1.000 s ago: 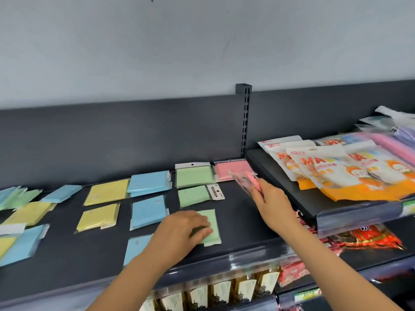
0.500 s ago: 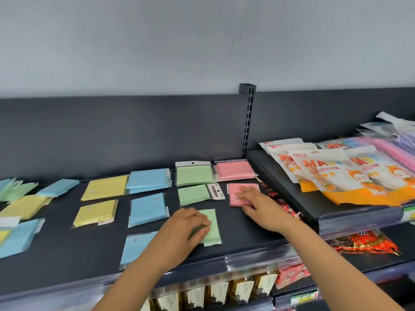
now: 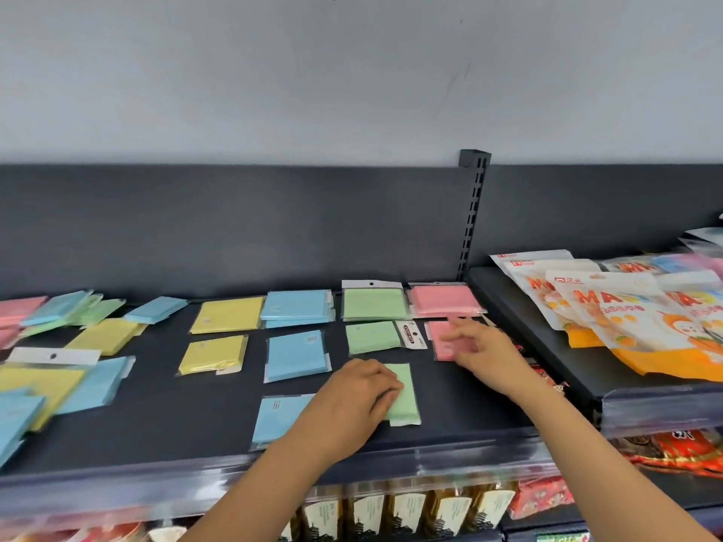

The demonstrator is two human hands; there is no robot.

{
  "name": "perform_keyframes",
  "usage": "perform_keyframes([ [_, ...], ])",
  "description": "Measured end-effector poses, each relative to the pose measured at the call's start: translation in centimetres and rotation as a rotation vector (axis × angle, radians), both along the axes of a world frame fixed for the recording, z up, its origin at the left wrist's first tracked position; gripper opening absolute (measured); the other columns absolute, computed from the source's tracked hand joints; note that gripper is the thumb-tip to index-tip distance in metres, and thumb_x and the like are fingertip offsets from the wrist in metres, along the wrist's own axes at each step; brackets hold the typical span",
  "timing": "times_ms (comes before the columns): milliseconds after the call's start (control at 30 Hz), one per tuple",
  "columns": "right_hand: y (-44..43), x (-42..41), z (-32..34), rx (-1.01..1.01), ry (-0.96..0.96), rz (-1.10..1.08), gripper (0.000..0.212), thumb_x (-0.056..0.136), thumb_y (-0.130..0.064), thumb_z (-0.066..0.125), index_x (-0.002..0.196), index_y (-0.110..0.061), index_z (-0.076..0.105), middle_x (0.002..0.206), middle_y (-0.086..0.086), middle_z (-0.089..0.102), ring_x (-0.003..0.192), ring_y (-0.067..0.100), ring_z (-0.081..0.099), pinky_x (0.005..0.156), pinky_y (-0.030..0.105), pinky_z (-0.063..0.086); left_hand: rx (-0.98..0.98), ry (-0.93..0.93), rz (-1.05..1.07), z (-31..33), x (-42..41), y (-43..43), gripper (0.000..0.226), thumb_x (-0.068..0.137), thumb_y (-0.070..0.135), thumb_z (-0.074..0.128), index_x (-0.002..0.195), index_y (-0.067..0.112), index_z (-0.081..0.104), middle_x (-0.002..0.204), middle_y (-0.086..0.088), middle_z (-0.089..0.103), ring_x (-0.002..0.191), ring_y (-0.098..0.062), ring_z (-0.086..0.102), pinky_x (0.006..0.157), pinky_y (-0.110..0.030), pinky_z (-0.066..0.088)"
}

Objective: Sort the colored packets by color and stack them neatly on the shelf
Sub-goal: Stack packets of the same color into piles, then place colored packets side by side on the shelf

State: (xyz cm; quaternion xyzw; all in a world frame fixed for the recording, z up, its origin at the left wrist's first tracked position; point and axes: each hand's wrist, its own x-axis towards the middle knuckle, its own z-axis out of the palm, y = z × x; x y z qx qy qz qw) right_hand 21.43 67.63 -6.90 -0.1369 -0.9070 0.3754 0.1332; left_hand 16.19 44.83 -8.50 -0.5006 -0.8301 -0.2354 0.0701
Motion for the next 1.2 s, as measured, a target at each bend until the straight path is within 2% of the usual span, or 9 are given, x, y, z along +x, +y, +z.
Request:
perform_keyframes([
  [67, -1.8, -1.1, 0.7, 0.154, 0.061, -0.071, 0.033, 0.081, 0.003, 0.058, 0.104, -0.018, 0.068, 0.141, -0.001, 0.047, 0.141, 0.019, 0.029, 0.118, 0.038, 0.011, -0.009, 0.064, 0.013, 0.4, 0.2, -0.1, 0.035, 0.098, 0.033, 0.037, 0.124, 0.022, 0.058, 0.125, 0.007, 0.056, 0.115, -0.01, 0.047, 0.1, -0.024, 0.04],
  [133, -3.9, -2.3, 1.7, 0.319, 0.13, -0.095, 0.031, 0.082, -0.001, 0.057, 0.106, -0.018, 0.068, 0.137, -0.002, 0.051, 0.141, 0.021, 0.027, 0.117, 0.043, 0.002, 0.023, 0.153, 0.043, 1.0, 0.0, -0.5, 0.037, 0.096, 0.034, 0.035, 0.116, 0.021, 0.064, 0.117, 0.005, 0.062, 0.106, -0.013, 0.056, 0.09, -0.029, 0.05],
  [200, -5.8, -3.3, 2.9, 0.301, 0.225, -0.083, 0.03, 0.082, 0.0, 0.056, 0.104, -0.016, 0.069, 0.133, 0.001, 0.055, 0.14, 0.022, 0.03, 0.118, 0.045, 0.011, 0.096, 0.17, 0.057, 2.0, 0.0, -1.5, 0.036, 0.093, 0.034, 0.037, 0.109, 0.022, 0.067, 0.106, 0.007, 0.066, 0.095, -0.013, 0.061, 0.077, -0.029, 0.055],
  [433, -16.5, -7.9, 4.8, 0.262, 0.246, 0.15, 0.027, 0.089, -0.007, 0.054, 0.111, -0.018, 0.066, 0.136, -0.003, 0.053, 0.136, 0.015, 0.037, 0.116, 0.034, 0.024, 0.12, 0.218, 0.261, 4.4, -3.5, -12.4, 0.029, 0.089, 0.034, 0.044, 0.102, 0.028, 0.068, 0.097, 0.014, 0.068, 0.086, -0.005, 0.062, 0.066, -0.019, 0.051],
  [633, -28.4, -13.6, 3.7, 0.253, 0.173, 0.324, 0.032, 0.09, -0.008, 0.052, 0.118, -0.021, 0.061, 0.135, -0.008, 0.052, 0.133, 0.009, 0.038, 0.104, 0.016, 0.024, 0.141, 0.207, 0.406, 3.0, -8.3, -25.1, 0.03, 0.087, 0.033, 0.043, 0.099, 0.027, 0.069, 0.091, 0.013, 0.069, 0.081, -0.008, 0.064, 0.062, -0.023, 0.055],
  [767, -35.9, -16.8, 3.5, 0.253, 0.122, 0.373, 0.035, 0.089, -0.01, 0.054, 0.121, -0.023, 0.06, 0.131, -0.009, 0.054, 0.123, 0.008, 0.046, 0.099, 0.014, 0.03, 0.116, 0.223, 0.441, 2.6, -11.3, -32.2, 0.028, 0.085, 0.032, 0.043, 0.094, 0.029, 0.07, 0.087, 0.013, 0.069, 0.075, -0.011, 0.065, 0.056, -0.022, 0.054],
  [900, -44.2, -20.3, 3.3, 0.286, 0.055, 0.455, 0.039, 0.09, -0.015, 0.056, 0.127, -0.027, 0.054, 0.134, -0.01, 0.052, 0.094, -0.007, 0.047, 0.09, 0.015, 0.033, 0.101, 0.226, 0.464, 2.1, -15.6, -40.7, 0.02, 0.083, 0.029, 0.054, 0.095, 0.029, 0.069, 0.088, 0.012, 0.069, 0.076, -0.011, 0.064, 0.057, -0.021, 0.052],
  [1033, -49.6, -22.6, 2.8, 0.273, -0.011, 0.41, 0.04, 0.091, -0.019, 0.055, 0.13, -0.028, 0.051, 0.136, -0.006, 0.05, 0.122, 0.01, 0.046, 0.092, 0.016, 0.032, 0.044, 0.165, 0.487, 1.5, -19.0, -46.9, 0.02, 0.08, 0.028, 0.058, 0.096, 0.028, 0.07, 0.09, 0.01, 0.069, 0.079, -0.014, 0.065, 0.059, -0.022, 0.051],
  [1200, -54.5, -24.4, 2.3, 0.316, -0.083, 0.412, 0.043, 0.091, -0.017, 0.053, 0.132, -0.028, 0.049, 0.138, -0.008, 0.049, 0.124, 0.012, 0.045, 0.095, 0.016, 0.033, 0.061, 0.1, 0.535, 0.9, -21.7, -53.0, 0.023, 0.088, 0.023, 0.06, 0.109, 0.021, 0.068, 0.107, 0.007, 0.067, 0.099, -0.016, 0.06, 0.082, -0.031, 0.05],
])
